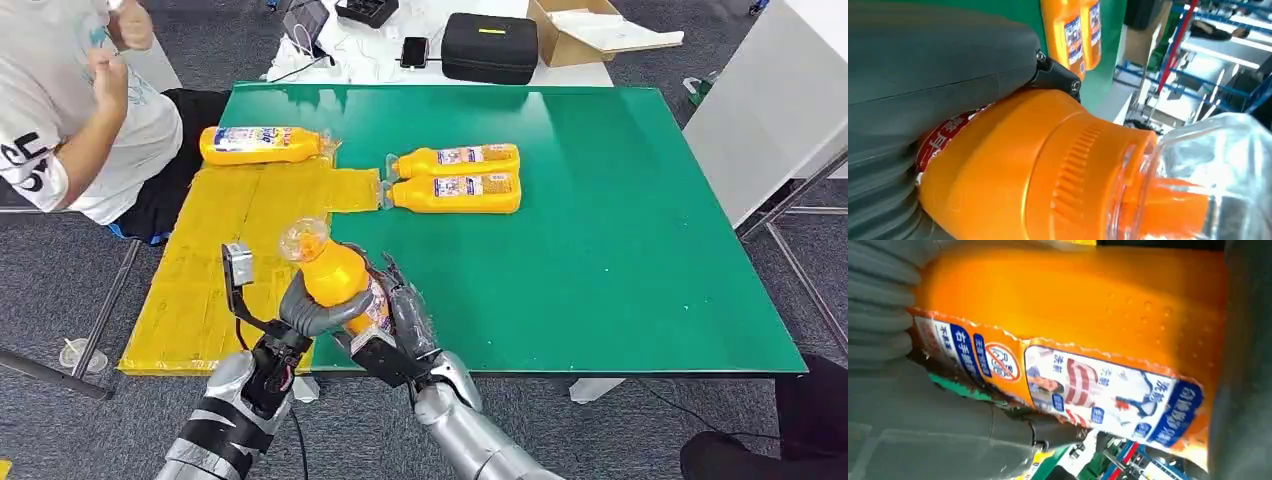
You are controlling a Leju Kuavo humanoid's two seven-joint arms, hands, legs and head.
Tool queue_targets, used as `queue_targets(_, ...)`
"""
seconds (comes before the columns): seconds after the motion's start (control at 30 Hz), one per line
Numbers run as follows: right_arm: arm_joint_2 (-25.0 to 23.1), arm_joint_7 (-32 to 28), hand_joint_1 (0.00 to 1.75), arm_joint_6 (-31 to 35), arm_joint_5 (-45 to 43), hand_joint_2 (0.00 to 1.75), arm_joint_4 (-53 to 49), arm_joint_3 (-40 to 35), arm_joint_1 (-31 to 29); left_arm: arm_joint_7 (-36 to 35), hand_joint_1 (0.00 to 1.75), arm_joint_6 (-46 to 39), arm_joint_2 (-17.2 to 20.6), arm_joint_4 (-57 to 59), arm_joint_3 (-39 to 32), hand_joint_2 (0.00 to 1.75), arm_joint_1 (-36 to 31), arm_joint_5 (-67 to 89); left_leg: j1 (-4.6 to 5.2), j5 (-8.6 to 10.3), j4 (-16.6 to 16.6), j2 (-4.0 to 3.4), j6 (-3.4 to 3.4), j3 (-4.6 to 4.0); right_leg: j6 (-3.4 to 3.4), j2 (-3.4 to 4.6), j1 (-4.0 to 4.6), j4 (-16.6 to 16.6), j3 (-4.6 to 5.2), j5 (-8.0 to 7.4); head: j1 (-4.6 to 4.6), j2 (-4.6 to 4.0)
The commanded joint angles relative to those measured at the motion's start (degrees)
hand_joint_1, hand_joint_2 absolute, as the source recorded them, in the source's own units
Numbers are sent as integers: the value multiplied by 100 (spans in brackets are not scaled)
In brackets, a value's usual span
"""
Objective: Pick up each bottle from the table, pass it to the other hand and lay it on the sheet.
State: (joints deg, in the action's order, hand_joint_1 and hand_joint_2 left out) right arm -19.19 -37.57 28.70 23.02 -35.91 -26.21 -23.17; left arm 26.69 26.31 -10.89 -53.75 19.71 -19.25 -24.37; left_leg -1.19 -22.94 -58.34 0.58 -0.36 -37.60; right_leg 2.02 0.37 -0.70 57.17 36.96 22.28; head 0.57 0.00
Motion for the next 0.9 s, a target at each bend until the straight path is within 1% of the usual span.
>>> queue_targets(0.03, 174, 101, 0, -25, 12, 0, -37, 250, -159, 64, 175, -276, -23, 17, -332, 175, -315, 133, -1, -9, -2, 2, 8, 24, -6, -10, 4, 0, -28, 10, 2, 0)
queue_targets(0.1, 174, 101, 0, -25, 12, 0, -37, 250, -159, 64, 175, -276, -23, 17, -332, 175, -315, 133, 1, -2, 1, 3, 5, 11, -4, -9, 2, -2, -14, 4, 0, 0)
queue_targets(0.13, 173, 107, 0, -22, 19, 0, -43, 244, -149, 65, 175, -277, -33, 20, -330, 175, -308, 140, 1, -8, -1, 7, 8, 26, -6, -15, 3, -1, -30, 11, -2, 0)
queue_targets(0.17, 173, 107, 0, -22, 19, 0, -43, 244, -149, 65, 175, -277, -33, 20, -330, 175, -308, 140, 3, -4, 1, 6, 6, 14, -4, -10, -1, 0, -16, 6, -2, 0)
queue_targets(0.2, 181, 53, 0, 12, 26, 0, -171, 270, -105, 180, 175, -539, -53, 3, -435, 175, -324, 299, 1, -13, -2, 2, 10, 32, -6, -9, 3, -1, -36, 13, -4, 0)
queue_targets(0.23, 210, 35, 0, 47, 16, 0, -407, 297, -48, 539, 175, -1221, -24, -41, -573, 175, -406, 793, 2, -8, -1, 2, 8, 20, -5, -8, 1, 0, -23, 9, 0, 2)
queue_targets(0.27, 237, 34, 0, 77, 29, 0, -616, 297, -7, 617, 175, -1591, -15, -57, -734, 175, -498, 975, 2, -14, -2, -2, 10, 34, -7, -7, 2, 0, -37, 14, -2, 0)
queue_targets(0.37, 400, 200, 0, 36, 50, 0, -1786, 235, 335, 983, 175, -3000, 73, 25, -1363, 175, -818, 1870, -3, -7, -8, 5, 6, 13, -7, -13, 6, 6, -18, 9, -2, 0)
queue_targets(0.4, 462, 283, 0, 2, 39, 0, -2198, 193, 465, 1080, 175, -3331, 115, 135, -1600, 175, -939, 2111, -4, -13, -10, 1, 8, 26, -10, -10, 8, 7, -30, 13, -2, 0)
queue_targets(0.43, 508, 334, 0, -3, 40, 0, -2443, 167, 543, 1159, 175, -3570, 137, 235, -1759, 175, -1019, 2298, -2, -4, -5, 0, 4, 9, -7, -6, 5, 4, -11, 5, -2, 2)
queue_targets(0.47, 537, 366, 0, -12, 20, 0, -2645, 149, 616, 1286, 175, -3928, 152, 325, -1893, 175, -1085, 2600, -2, -11, -8, 0, 6, 23, -11, -9, 7, 8, -25, 12, 0, 0)
queue_targets(0.5, 551, 344, 0, 3, -40, 0, -2846, 151, 693, 1331, 175, -4155, 171, 342, -1984, 175, -1124, 2852, -4, -6, -4, 3, 5, 17, -9, -10, 8, 3, -20, 7, -2, 0)
queue_targets(0.53, 570, 294, 0, 28, -90, 0, -3034, 126, 747, 1331, 175, -4694, 265, 283, -1892, 175, -1141, 3397, -2, -2, 0, 3, 4, 8, -5, -8, 5, 1, -10, 3, -2, 0)
queue_targets(0.57, 576, 273, 0, 36, -129, 0, -3144, 106, 770, 1331, 175, -4796, 299, 361, -1909, 175, -1196, 3522, -3, -9, -2, 1, 6, 25, -8, -9, 8, 1, -27, 10, -2, 0)
queue_targets(0.6, 560, 109, 0, 62, -285, 0, -3299, 93, 797, 1331, 175, -5497, 463, 636, -1649, 175, -1325, 4321, -2, -4, 0, 1, 5, 13, -5, -7, 5, 1, -15, 6, -2, 0)
queue_targets(0.63, 553, 80, 0, 70, -335, 0, -3395, 59, 806, 1331, 175, -5560, 486, 931, -1714, 175, -1465, 4396, -3, -12, -3, -3, 7, 29, -7, -6, 8, 3, -30, 13, -2, 0)
queue_targets(0.67, 560, 60, 0, 20, -438, 0, -3487, -5, 804, 1331, 175, -5910, 590, 1346, -1585, 175, -1650, 4891, -1, -6, -1, 2, 6, 20, -6, -9, 5, 3, -22, 9, -2, 0)
queue_targets(0.7, 573, 49, 0, -49, -520, 0, -3565, -99, 798, 1327, 175, -6113, 642, 1768, -1620, 175, -1847, 5117, -1, -1, 0, 5, 4, 11, -4, -9, 5, 2, -13, 5, -2, 0)
queue_targets(0.73, 589, 48, 0, -69, -532, 0, -3580, -165, 779, 1291, 175, -6389, 712, 2095, -1519, 175, -1989, 5494, -3, -6, -1, 7, 6, 25, -7, -13, 7, 2, -28, 10, -2, 0)
queue_targets(0.77, 593, 49, 0, -85, -551, 0, -3581, -244, 746, 1188, 175, -6512, 785, 2463, -1441, 175, -2161, 5821, 0, -2, 1, 10, 5, 15, -5, -12, 4, 2, -19, 6, -4, 0)
queue_targets(0.8, 599, 27, 0, -73, -603, 0, -3569, -288, 722, 839, 175, -6631, 871, 2497, -1437, 175, -2190, 6759, -2, -6, 1, 7, 7, 29, -8, -10, 7, 0, -34, 9, -2, 0)
queue_targets(0.83, 604, 28, 0, -87, -636, 0, -3527, -322, 685, 796, 175, -6500, 879, 2891, -1391, 175, -2337, 6893, -1, -2, 2, 0, 3, 17, -5, 0, 4, 0, -18, 2, -2, 0)
queue_targets(0.87, 608, 28, 0, -103, -666, 0, -3507, -334, 668, 689, 175, -6532, 929, 3052, -1236, 175, -2390, 7169, -1, -8, 1, -8, 6, 34, -9, 4, 5, 0, -34, 6, -2, 0)
queue_targets(0.9, 607, 28, 0, -107, -674, 0, -3495, -335, 660, 675, 175, -6538, 927, 3085, -1233, 175, -2399, 7186, -1, -10, 1, -11, 7, 42, -11, 4, 6, 0, -43, 8, -4, 2)
